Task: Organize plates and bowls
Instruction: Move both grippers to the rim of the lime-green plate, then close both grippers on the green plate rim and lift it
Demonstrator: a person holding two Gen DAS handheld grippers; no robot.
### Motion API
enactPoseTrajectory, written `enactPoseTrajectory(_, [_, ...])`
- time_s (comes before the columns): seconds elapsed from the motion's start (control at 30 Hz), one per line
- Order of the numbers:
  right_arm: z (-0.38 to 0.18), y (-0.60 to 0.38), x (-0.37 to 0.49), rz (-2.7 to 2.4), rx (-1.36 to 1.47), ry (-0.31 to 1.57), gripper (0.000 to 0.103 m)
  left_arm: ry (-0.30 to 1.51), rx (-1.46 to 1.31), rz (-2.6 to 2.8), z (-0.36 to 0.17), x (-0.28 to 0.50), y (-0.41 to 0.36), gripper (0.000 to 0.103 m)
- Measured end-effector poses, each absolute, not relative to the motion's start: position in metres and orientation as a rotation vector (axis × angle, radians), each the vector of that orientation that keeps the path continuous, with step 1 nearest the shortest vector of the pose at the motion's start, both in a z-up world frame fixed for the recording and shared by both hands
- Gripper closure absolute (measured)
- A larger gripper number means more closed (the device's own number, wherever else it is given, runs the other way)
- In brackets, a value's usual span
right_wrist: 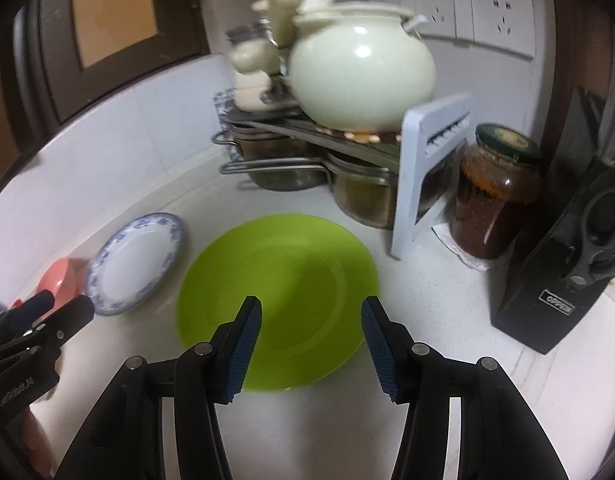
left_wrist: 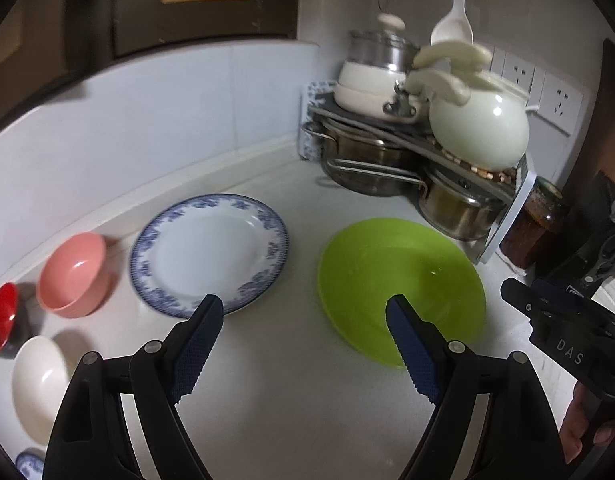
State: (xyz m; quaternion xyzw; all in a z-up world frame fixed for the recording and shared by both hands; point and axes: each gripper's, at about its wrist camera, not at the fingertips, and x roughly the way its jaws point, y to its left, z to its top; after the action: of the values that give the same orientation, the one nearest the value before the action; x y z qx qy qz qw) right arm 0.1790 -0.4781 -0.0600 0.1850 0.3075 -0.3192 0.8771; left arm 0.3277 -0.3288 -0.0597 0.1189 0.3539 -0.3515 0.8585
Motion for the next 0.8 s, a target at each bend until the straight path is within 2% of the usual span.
enactPoseTrajectory(0.33, [-0.103,-0.535,0.198,-0.693,0.433,0.703,0.050,0.814,0.313,-0.764,-0.105,0.356,-0.390,0.023])
enactPoseTrajectory(0.8, [-0.136,-0.566,0.224,-0.676,0.447,0.758,0.050,0.931,0.322,-0.782,-0.148,0.382,-0.425,0.038])
